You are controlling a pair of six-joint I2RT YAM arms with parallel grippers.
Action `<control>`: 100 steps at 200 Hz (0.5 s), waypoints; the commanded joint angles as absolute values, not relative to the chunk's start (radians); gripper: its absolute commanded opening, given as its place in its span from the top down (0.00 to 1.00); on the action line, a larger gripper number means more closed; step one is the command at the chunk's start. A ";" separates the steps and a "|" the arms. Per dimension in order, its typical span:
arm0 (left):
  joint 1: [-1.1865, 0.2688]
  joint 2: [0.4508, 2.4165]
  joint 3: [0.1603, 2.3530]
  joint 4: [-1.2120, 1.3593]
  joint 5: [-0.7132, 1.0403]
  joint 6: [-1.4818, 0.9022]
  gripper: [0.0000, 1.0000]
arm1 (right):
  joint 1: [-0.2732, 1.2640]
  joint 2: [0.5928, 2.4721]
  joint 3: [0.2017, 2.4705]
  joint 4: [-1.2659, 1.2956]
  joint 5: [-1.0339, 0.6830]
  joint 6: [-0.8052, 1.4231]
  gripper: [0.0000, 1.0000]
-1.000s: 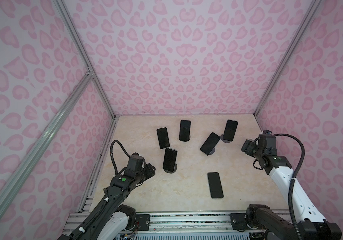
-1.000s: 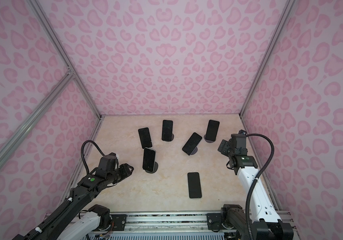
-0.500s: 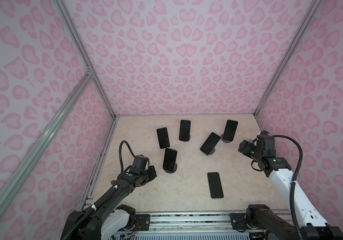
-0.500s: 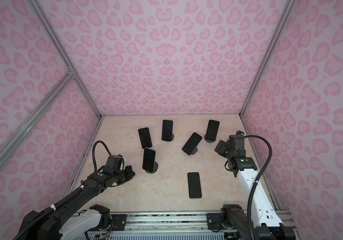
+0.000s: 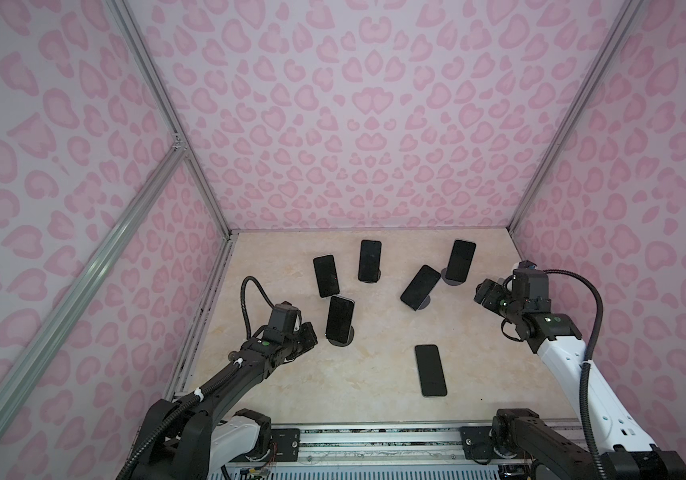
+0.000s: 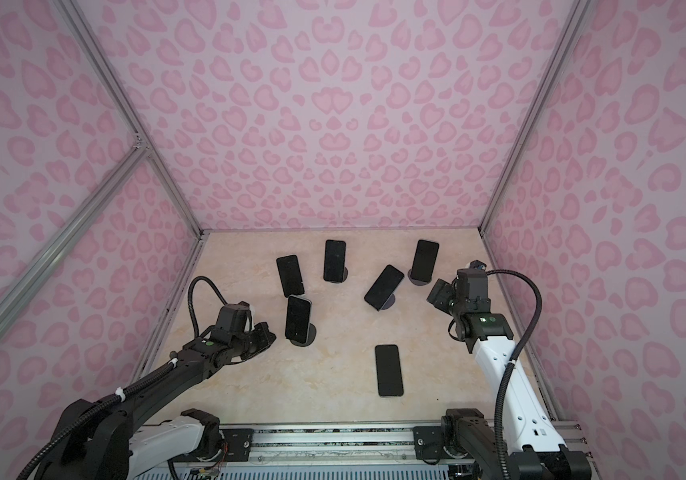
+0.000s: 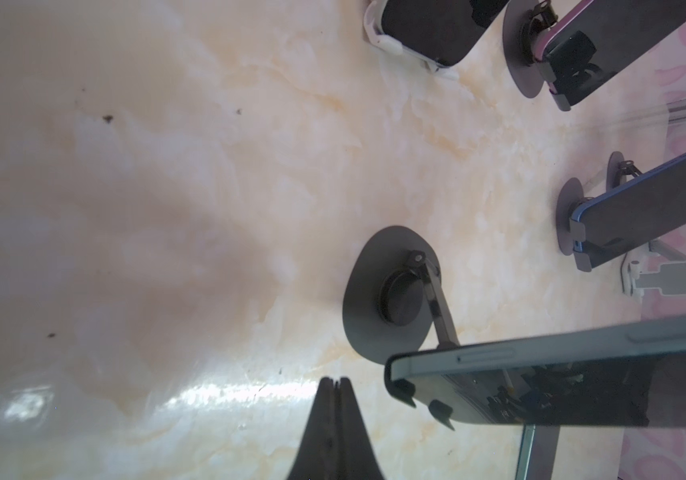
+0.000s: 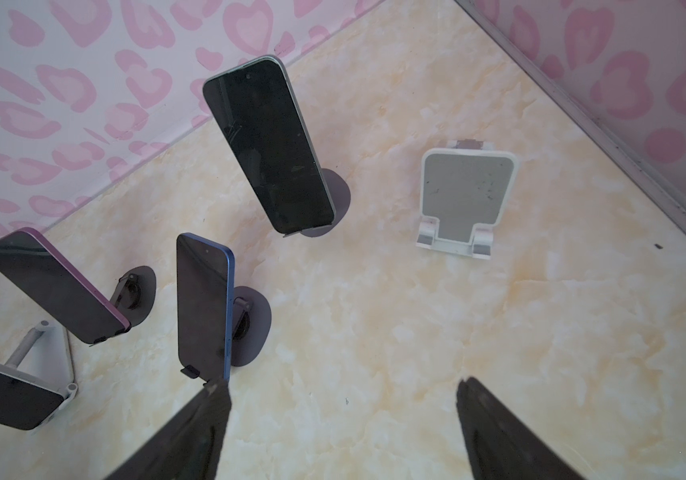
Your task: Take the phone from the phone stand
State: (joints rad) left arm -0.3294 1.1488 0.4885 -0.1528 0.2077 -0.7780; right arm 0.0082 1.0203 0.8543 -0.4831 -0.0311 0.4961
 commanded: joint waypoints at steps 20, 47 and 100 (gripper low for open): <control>-0.338 1.205 0.521 -0.091 0.256 -0.770 0.96 | 0.009 1.016 0.842 -0.469 -0.027 0.482 0.12; -0.345 1.222 0.516 -0.083 0.252 -0.774 0.96 | 0.008 1.020 0.843 -0.466 -0.026 0.480 0.12; -0.361 1.242 0.510 -0.074 0.255 -0.780 0.96 | 0.009 1.027 0.837 -0.459 -0.022 0.474 0.13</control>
State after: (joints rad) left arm -0.3546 1.2316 0.5125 -0.1047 0.2405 -0.7776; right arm 0.0082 1.0225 0.8452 -0.4763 -0.0265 0.4850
